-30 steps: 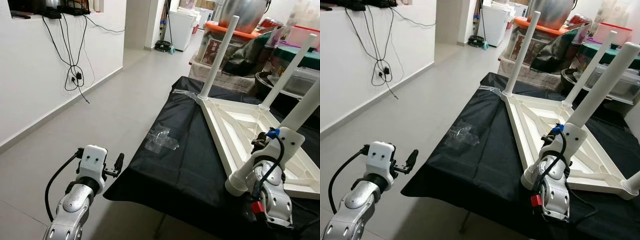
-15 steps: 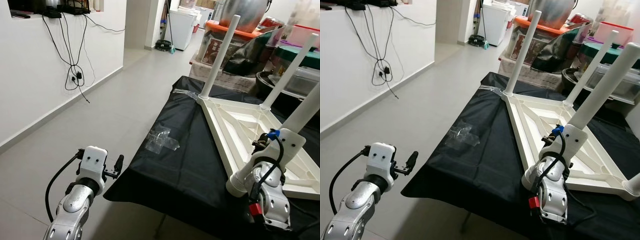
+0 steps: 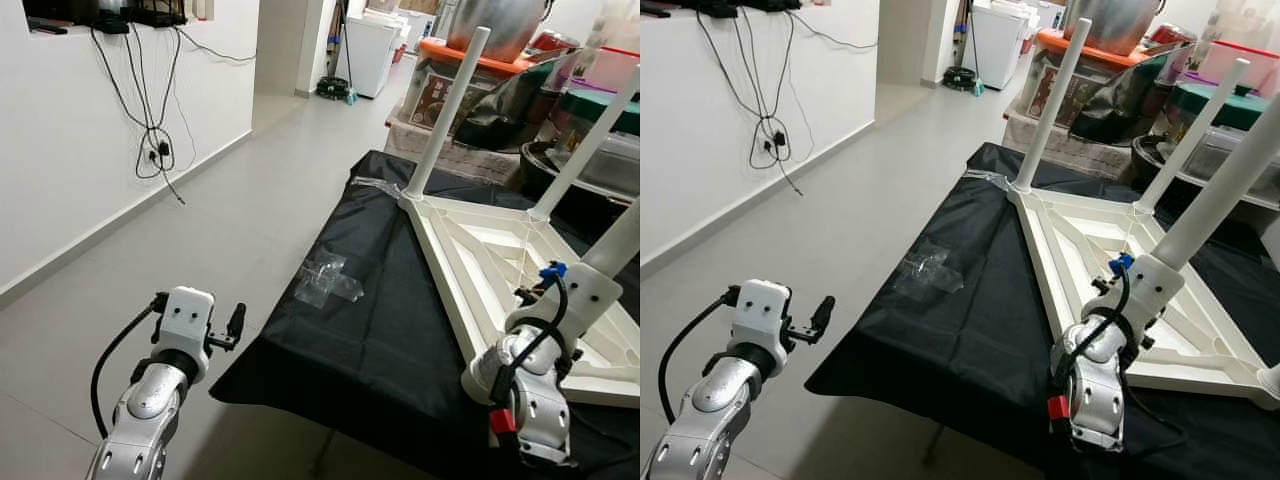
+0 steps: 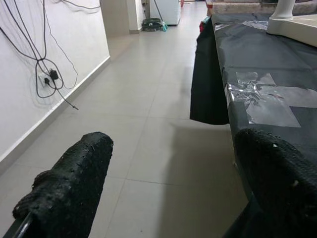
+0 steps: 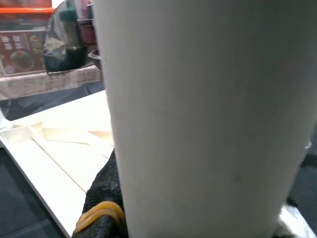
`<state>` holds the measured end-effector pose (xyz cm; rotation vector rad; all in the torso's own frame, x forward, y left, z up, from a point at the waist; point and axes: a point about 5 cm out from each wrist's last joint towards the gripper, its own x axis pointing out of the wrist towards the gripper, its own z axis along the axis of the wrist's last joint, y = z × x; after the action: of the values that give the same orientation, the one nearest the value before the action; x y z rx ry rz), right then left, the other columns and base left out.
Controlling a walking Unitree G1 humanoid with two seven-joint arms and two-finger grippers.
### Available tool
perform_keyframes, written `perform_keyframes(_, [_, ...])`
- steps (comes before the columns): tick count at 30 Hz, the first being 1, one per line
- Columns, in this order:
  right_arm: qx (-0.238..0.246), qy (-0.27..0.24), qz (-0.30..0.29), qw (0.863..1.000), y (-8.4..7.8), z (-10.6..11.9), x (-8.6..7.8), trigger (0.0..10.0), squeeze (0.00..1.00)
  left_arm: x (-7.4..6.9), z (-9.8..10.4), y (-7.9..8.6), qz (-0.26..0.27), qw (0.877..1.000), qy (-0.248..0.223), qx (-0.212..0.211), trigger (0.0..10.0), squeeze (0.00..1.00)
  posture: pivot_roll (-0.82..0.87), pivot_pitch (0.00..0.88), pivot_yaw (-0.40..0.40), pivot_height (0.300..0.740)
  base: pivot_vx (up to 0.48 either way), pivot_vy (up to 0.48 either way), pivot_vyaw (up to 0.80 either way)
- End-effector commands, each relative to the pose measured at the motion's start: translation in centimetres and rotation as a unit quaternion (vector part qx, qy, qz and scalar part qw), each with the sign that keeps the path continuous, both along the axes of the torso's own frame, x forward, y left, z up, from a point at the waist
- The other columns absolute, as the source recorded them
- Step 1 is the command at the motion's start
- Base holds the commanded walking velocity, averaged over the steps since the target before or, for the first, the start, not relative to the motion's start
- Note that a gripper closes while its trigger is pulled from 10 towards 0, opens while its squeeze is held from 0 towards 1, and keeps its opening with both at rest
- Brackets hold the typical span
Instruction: Building children table
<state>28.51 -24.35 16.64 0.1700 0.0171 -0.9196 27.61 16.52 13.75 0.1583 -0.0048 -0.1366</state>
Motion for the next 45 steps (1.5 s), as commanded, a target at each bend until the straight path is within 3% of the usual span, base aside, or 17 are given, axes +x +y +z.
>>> perform_keyframes(1, [0.04, 0.11, -0.062, 0.991, -1.5, -4.5, -1.9, 10.0, 0.0, 0.1, -0.5, 0.1, 0.003, 1.0, 0.009, 0.003, 10.0, 0.0, 0.13, 0.0, -0.111, 0.74, 0.0, 0.0, 0.0])
perform_keyframes(8, [0.04, 0.109, -0.06, 0.991, -1.4, -4.5, -1.8, 10.0, 0.0, 0.1, -0.6, 0.0, 0.004, 1.0, 0.01, 0.004, 10.0, 0.0, 0.13, 0.0, -0.109, 0.74, 0.0, 0.0, 0.0])
perform_keyframes(22, [0.037, 0.046, -0.001, 0.998, -0.7, -3.1, -1.5, 10.0, 0.0, 0.2, -0.7, 0.1, 0.001, 1.0, 0.011, 0.008, 10.0, 0.0, 0.12, 0.0, -0.102, 0.74, 0.0, 0.0, 0.0])
perform_keyframes(45, [0.04, 0.036, 0.025, 0.998, -0.5, -2.2, -1.4, 10.0, 0.0, 0.4, -0.9, -0.2, -0.001, 1.0, 0.01, 0.007, 10.0, 0.0, 0.11, 0.0, -0.107, 0.74, 0.0, 0.0, 0.0])
